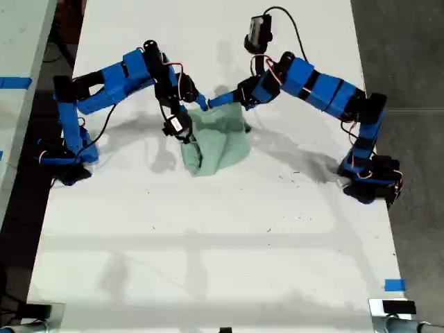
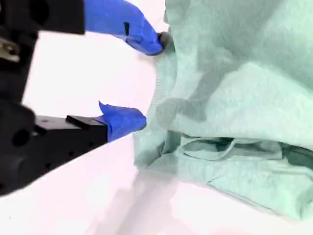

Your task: Fold t shirt

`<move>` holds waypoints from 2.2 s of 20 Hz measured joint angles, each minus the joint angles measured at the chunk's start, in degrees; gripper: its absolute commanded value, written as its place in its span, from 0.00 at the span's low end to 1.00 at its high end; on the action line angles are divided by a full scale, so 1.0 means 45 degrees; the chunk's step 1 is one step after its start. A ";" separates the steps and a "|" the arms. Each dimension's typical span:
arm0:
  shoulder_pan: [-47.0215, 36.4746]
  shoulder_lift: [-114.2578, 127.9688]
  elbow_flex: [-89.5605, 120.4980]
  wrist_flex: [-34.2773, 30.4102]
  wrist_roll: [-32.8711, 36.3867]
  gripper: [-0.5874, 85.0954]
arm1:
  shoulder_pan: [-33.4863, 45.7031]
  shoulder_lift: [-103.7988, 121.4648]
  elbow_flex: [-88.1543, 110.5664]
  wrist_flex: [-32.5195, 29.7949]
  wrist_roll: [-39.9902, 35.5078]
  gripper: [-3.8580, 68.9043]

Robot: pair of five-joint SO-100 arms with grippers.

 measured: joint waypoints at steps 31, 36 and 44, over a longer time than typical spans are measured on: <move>0.8242 2.6797 2.2773 -0.6855 -0.7187 0.00 | -0.9961 2.7695 2.2852 0.1582 1.0742 0.51; 0.8770 2.7168 2.5898 -0.8750 -0.8301 0.04 | -1.0957 2.7812 2.2852 0.1582 1.0645 0.46; 0.9199 2.7227 2.6758 -0.8984 -0.5664 0.02 | -1.1602 2.7812 2.2852 0.1582 1.0645 0.43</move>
